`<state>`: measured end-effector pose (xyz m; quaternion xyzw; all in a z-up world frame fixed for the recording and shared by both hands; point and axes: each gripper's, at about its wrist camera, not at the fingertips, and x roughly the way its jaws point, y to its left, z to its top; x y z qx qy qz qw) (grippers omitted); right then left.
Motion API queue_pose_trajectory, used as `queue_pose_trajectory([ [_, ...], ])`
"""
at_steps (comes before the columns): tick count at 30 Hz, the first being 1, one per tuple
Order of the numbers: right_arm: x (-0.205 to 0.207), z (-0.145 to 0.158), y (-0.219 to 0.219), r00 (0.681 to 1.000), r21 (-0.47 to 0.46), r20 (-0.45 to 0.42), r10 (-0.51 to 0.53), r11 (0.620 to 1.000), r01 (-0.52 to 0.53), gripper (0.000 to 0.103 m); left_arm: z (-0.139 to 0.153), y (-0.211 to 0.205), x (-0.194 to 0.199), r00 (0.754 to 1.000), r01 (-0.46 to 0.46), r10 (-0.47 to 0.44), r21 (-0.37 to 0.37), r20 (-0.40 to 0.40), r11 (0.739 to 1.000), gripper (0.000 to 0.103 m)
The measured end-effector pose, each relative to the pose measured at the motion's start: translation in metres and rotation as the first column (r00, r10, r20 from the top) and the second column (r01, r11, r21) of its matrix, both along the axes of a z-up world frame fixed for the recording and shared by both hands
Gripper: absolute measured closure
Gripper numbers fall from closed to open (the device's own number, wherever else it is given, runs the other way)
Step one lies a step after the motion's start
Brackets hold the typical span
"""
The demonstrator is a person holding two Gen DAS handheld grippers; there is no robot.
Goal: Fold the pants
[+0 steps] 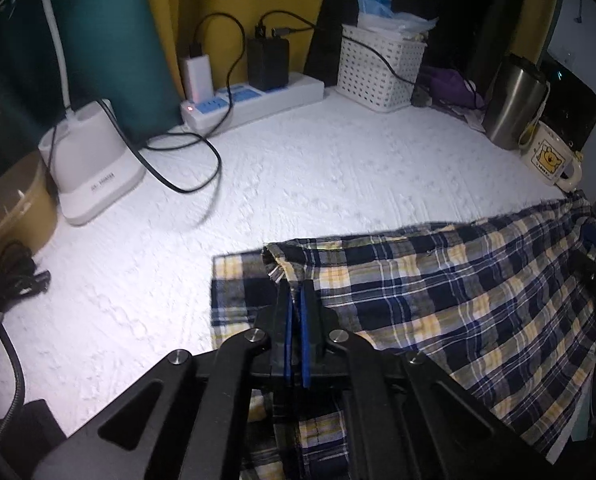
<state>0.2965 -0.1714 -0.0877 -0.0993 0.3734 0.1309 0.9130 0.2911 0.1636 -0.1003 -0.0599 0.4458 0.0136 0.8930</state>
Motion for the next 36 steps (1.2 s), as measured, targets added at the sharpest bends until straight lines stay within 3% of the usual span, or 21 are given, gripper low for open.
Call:
queue_pose_trajectory([
  [8,0.000,0.003,0.010,1.000,-0.019,-0.002,0.026,0.999,-0.026,0.000,0.006,0.023,-0.001,0.999,-0.038,0.038,0.007,0.024,0.999,0.101],
  [15,0.007,-0.005,0.021,0.999,-0.044,-0.035,0.030,0.999,-0.032,0.000,-0.017,0.042,0.006,0.997,-0.064,0.062,-0.052,-0.045,0.997,0.100],
  [23,0.004,-0.006,0.025,0.999,-0.055,-0.037,0.022,0.998,-0.024,0.000,-0.002,0.053,-0.009,0.994,-0.106,0.103,-0.078,-0.034,0.991,0.091],
  [28,-0.004,0.000,0.030,0.999,-0.049,-0.020,0.033,0.998,-0.034,0.000,0.009,0.052,-0.037,0.993,-0.120,0.119,-0.120,-0.021,0.986,0.067],
  [36,-0.027,0.004,0.036,0.998,-0.045,-0.007,0.056,0.997,-0.056,0.000,0.000,0.027,-0.087,0.994,-0.108,0.102,-0.187,-0.043,0.976,0.067],
])
